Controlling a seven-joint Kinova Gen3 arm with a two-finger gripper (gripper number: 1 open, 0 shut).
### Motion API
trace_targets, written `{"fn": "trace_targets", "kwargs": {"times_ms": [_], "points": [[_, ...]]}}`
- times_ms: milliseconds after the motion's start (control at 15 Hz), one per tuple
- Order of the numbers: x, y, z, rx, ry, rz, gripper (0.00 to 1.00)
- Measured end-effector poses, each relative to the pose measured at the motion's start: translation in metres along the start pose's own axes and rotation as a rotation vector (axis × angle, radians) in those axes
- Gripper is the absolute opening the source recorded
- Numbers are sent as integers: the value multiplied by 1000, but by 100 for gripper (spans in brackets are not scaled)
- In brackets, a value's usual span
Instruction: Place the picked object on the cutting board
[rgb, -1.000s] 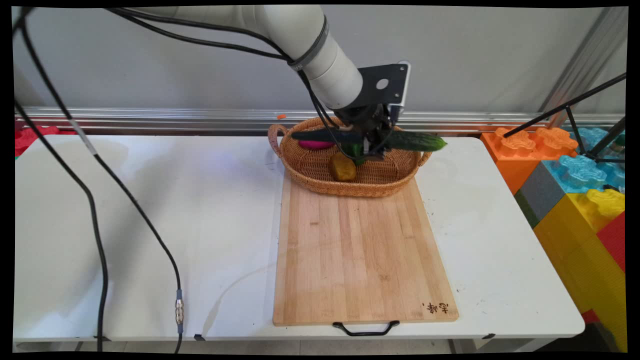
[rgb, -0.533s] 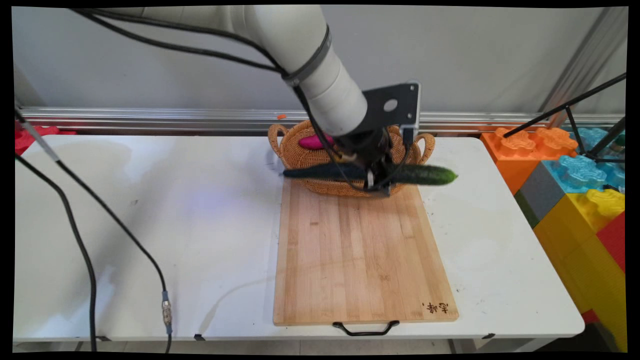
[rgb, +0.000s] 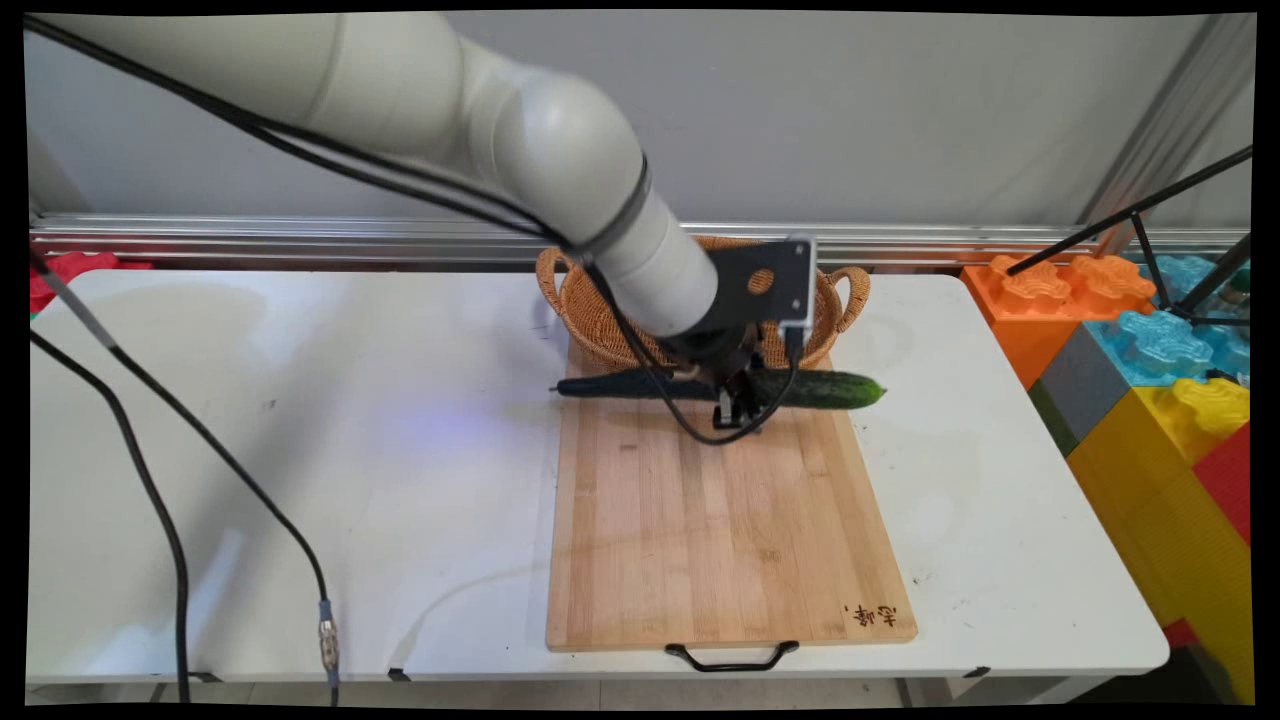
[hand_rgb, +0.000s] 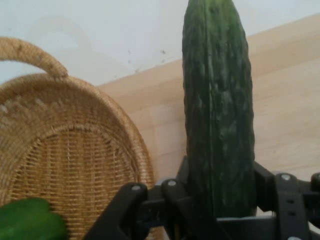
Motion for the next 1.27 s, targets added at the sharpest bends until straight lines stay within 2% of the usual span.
{"fn": "trace_targets", "kwargs": {"times_ms": [333,867,933,1267], "points": [[-24,10,43,-15,-24,-14,0],[-39,21,66,-33,-40,-32,0],[-39,23,66,-37,-40,-33,100],[-40,29,65,-56,-40,-40,100]]}}
